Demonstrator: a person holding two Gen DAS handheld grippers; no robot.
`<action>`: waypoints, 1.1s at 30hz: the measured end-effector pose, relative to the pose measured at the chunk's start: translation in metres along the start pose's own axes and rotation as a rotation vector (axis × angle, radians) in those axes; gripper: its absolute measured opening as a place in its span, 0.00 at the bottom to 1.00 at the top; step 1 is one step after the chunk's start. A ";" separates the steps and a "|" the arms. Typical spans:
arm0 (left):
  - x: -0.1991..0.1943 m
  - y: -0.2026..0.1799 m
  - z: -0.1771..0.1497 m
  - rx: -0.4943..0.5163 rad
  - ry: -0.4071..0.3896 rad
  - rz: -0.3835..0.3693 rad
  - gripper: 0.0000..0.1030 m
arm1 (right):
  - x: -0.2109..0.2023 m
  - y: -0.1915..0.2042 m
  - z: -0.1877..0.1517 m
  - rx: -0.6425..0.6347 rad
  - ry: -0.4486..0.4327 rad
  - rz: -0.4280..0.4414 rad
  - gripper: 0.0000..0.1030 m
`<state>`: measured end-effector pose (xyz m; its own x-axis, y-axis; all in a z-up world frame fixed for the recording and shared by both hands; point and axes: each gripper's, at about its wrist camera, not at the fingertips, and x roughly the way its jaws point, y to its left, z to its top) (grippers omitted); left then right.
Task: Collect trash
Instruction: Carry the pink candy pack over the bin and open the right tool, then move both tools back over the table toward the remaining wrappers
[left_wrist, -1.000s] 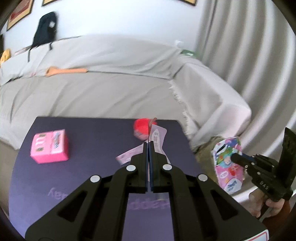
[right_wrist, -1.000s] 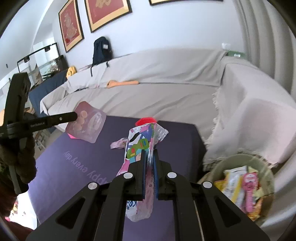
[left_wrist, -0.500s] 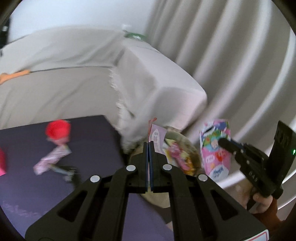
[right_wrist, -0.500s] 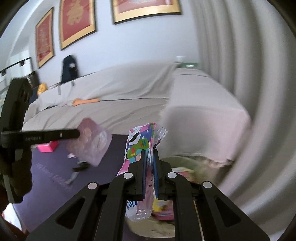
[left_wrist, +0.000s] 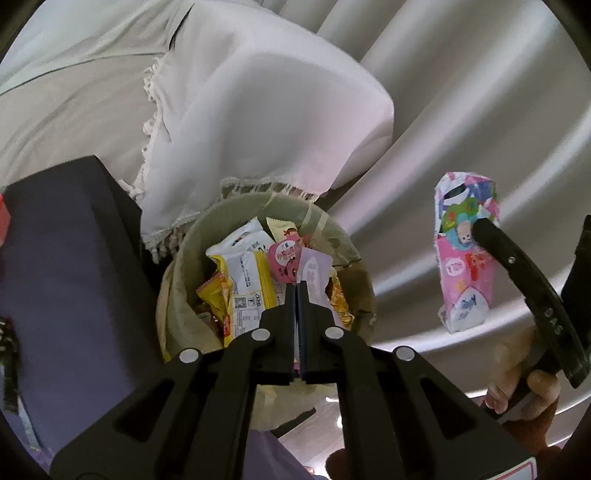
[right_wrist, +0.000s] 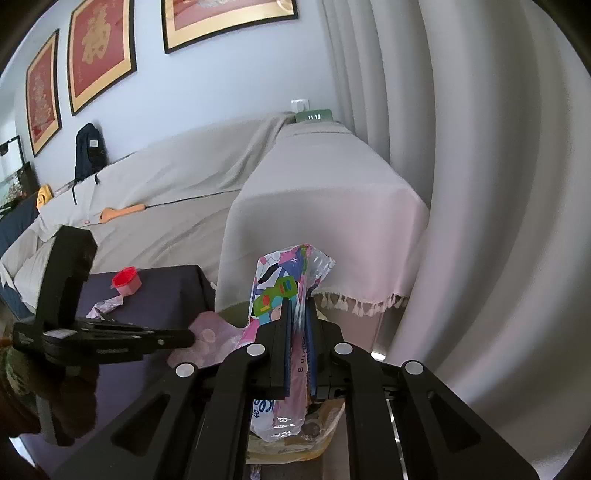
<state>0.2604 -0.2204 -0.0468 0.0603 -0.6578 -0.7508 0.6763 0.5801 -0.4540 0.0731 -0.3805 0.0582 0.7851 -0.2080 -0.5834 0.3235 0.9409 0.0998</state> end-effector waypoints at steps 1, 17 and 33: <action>0.004 0.001 0.000 -0.007 0.007 0.003 0.02 | 0.003 -0.001 0.001 0.002 0.004 0.002 0.08; -0.054 0.061 -0.025 -0.131 -0.074 0.185 0.30 | 0.097 0.044 -0.044 -0.042 0.138 0.114 0.08; -0.142 0.133 -0.073 -0.219 -0.213 0.328 0.34 | 0.159 0.039 -0.076 -0.027 0.361 -0.027 0.09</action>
<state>0.2887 -0.0150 -0.0358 0.4109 -0.4929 -0.7669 0.4260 0.8476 -0.3165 0.1702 -0.3568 -0.0924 0.5379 -0.1299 -0.8329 0.3241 0.9440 0.0621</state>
